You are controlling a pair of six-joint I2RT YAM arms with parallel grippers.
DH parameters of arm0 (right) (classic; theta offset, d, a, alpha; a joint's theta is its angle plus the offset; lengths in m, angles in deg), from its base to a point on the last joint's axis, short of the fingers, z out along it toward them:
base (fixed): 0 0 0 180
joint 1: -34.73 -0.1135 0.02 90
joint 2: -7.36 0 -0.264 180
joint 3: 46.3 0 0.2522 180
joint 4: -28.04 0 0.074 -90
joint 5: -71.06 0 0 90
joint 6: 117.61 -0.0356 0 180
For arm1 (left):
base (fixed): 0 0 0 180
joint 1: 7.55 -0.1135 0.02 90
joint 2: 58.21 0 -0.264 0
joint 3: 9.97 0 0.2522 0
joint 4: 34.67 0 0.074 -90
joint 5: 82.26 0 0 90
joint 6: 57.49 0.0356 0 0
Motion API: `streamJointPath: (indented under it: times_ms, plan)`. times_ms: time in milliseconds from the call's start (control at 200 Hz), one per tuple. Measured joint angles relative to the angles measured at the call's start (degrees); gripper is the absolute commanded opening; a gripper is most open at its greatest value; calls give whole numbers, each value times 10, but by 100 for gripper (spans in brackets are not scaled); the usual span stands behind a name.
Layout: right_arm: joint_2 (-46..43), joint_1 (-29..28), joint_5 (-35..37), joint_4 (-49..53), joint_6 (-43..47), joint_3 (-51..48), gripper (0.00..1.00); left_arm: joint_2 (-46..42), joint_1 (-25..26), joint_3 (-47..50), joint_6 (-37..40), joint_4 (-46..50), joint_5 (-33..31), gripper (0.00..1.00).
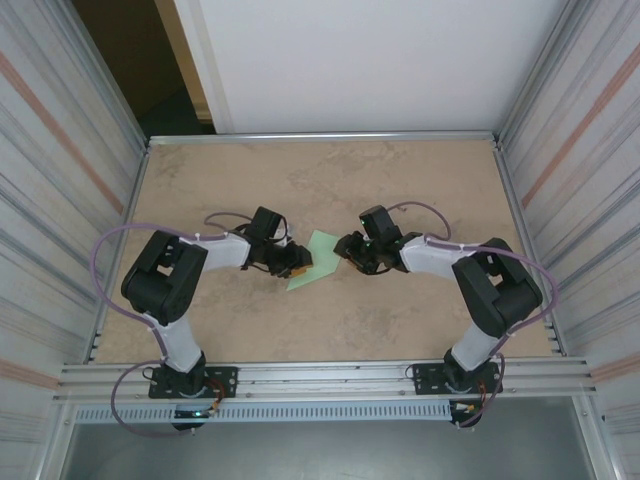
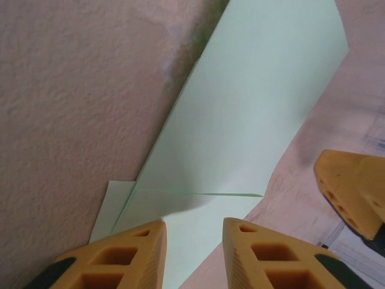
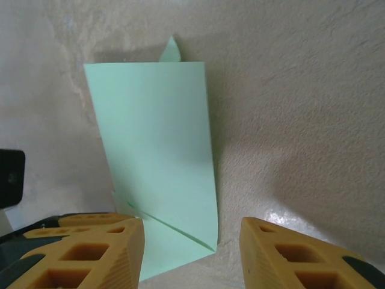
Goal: Fold a paper plane with a square sheet of paper (pick it up from the middle)
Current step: Move the paper to the center of the table.
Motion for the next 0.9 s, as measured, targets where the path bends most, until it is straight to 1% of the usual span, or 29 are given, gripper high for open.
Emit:
streamJointPath:
  times_ms: [195, 421, 651, 747, 902]
  plan:
    - [19, -14, -7, -27, -60, -7, 42, 0, 0, 1, -27, 0, 0, 29]
    - [21, -34, -9, -46, -109, -25, 40, 0, -1, 0, -38, 0, 0, 29]
    - [22, -48, -9, -58, -126, -28, 40, 1, -2, 0, -38, 0, 2, 29]
    - [26, -55, -13, -62, -127, -28, 37, 2, -2, 0, -38, 0, 2, 29]
    - [29, -57, -17, -65, -127, -28, 36, 2, -3, 0, -38, 0, 6, 29]
